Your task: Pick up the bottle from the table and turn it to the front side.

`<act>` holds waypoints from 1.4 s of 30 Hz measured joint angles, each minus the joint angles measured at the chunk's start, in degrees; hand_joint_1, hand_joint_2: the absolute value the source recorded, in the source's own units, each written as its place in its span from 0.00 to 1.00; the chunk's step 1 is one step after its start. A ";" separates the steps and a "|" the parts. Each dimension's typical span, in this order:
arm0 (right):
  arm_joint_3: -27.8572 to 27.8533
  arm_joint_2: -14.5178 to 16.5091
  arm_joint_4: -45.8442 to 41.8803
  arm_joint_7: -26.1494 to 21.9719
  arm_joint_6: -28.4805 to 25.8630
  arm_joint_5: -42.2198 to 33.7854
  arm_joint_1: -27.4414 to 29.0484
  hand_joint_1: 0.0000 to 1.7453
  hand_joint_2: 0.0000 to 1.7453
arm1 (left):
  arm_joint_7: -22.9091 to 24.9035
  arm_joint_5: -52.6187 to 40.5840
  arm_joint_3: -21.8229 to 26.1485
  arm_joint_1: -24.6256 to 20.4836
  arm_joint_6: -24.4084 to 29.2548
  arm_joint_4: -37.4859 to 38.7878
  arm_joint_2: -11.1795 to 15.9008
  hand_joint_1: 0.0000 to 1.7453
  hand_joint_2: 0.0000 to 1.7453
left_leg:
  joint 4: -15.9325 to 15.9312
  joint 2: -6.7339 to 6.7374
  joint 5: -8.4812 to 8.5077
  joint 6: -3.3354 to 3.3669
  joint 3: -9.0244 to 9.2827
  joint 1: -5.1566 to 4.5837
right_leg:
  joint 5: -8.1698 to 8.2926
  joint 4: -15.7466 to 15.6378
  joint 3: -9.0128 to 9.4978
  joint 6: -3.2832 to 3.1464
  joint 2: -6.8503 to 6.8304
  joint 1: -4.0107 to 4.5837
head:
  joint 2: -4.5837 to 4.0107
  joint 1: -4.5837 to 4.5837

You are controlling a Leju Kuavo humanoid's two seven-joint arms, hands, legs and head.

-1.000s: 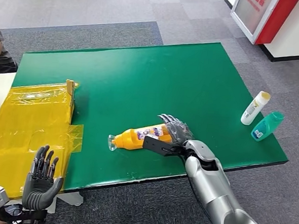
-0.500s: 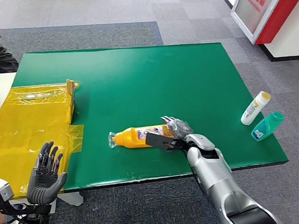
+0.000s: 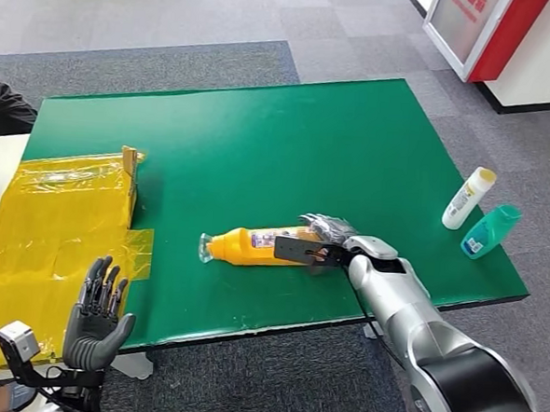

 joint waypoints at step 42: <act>2.05 12.76 -43.52 -17.19 -15.13 -25.21 32.21 1.00 1.00 | 10.45 3.04 -7.21 -0.31 -0.35 -14.17 2.07 0.00 1.00 | -0.01 -0.04 -0.06 0.02 -0.19 0.01 | -0.14 0.01 -0.14 -0.02 -0.03 0.03 | 0.00 0.00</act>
